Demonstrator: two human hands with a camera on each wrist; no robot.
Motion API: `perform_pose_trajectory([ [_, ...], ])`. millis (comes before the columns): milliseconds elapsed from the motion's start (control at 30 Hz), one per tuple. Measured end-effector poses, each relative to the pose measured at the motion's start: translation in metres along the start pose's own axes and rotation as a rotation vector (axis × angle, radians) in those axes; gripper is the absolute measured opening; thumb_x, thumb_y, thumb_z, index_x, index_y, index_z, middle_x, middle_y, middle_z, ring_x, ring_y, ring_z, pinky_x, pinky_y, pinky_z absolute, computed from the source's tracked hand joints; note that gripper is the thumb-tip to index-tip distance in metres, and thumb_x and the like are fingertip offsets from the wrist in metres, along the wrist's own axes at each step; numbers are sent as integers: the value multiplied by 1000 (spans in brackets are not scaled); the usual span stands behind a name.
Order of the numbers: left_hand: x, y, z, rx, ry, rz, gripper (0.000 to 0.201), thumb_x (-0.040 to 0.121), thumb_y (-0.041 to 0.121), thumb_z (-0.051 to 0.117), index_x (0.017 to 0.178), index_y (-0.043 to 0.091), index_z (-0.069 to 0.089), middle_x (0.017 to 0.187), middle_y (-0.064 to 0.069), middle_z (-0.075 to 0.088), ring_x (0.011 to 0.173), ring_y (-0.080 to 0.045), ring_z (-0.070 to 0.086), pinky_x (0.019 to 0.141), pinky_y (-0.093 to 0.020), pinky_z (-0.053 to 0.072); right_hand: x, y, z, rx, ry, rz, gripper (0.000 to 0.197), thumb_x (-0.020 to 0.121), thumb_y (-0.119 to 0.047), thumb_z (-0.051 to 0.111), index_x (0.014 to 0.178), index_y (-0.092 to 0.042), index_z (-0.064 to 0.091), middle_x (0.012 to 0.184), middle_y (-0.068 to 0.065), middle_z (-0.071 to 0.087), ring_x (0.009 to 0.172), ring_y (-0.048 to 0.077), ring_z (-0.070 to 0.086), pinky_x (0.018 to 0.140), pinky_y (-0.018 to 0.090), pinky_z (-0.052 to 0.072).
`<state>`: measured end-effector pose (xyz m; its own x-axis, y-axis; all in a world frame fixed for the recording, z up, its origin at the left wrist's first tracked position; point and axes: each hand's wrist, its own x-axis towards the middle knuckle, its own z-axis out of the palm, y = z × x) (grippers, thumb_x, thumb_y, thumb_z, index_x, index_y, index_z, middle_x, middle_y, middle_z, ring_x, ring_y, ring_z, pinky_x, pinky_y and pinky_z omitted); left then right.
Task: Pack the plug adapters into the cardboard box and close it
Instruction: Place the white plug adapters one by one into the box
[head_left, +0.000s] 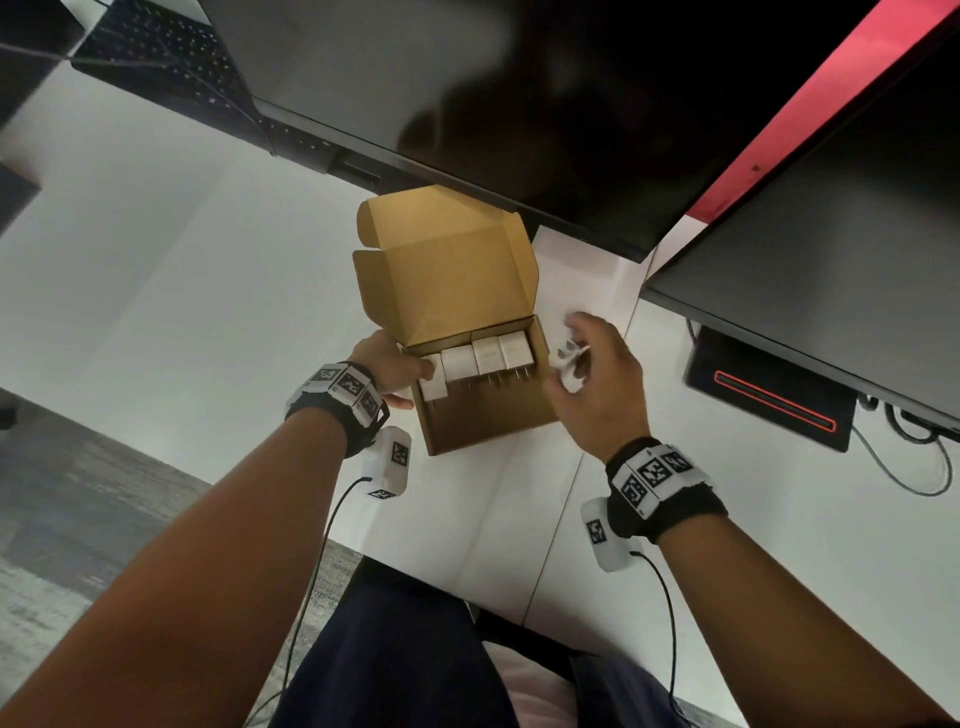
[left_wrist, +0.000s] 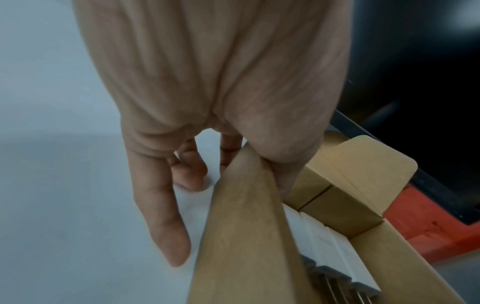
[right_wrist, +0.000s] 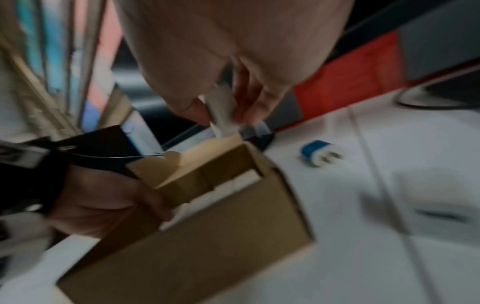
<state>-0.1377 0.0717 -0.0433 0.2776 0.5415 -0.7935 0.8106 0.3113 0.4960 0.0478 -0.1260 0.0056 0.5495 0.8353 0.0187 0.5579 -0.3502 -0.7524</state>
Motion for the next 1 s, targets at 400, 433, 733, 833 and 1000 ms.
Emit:
perform_pose_trajectory([
  [400,-4,-1,-1,-28,-8,7,49,85,13,75,131,21,60,135,-7,60,112,-30,68,75,-49,70,-6,-29,84,-475,-450,123,15,85,-27,75,90,-16,67,90,3,64,86,24,63,74,40,59],
  [433,-5,-1,-1,-26,-9,7,47,85,13,76,130,21,61,135,-7,60,111,-30,68,75,-49,70,-6,-28,87,-483,-444,134,18,85,-28,76,94,-13,70,93,4,68,87,25,66,77,41,60],
  [733,-9,4,-3,-23,-21,6,42,85,13,74,125,22,62,132,-8,62,110,-29,67,79,-50,69,-1,-32,81,-348,-406,166,25,84,-32,78,73,-14,65,68,1,62,65,18,62,68,38,60],
  [833,-9,6,-2,-17,-24,9,40,86,12,73,122,24,60,133,-7,60,111,-28,65,81,-50,69,2,-23,62,-241,-224,136,30,83,-35,78,69,-17,58,67,-2,57,62,16,55,58,33,53],
  [1000,-8,8,1,-13,3,-9,27,84,11,72,106,24,65,123,-6,65,98,-20,65,80,-49,69,2,13,5,-238,106,128,17,86,-26,68,75,-16,60,73,0,60,62,14,54,59,27,47],
])
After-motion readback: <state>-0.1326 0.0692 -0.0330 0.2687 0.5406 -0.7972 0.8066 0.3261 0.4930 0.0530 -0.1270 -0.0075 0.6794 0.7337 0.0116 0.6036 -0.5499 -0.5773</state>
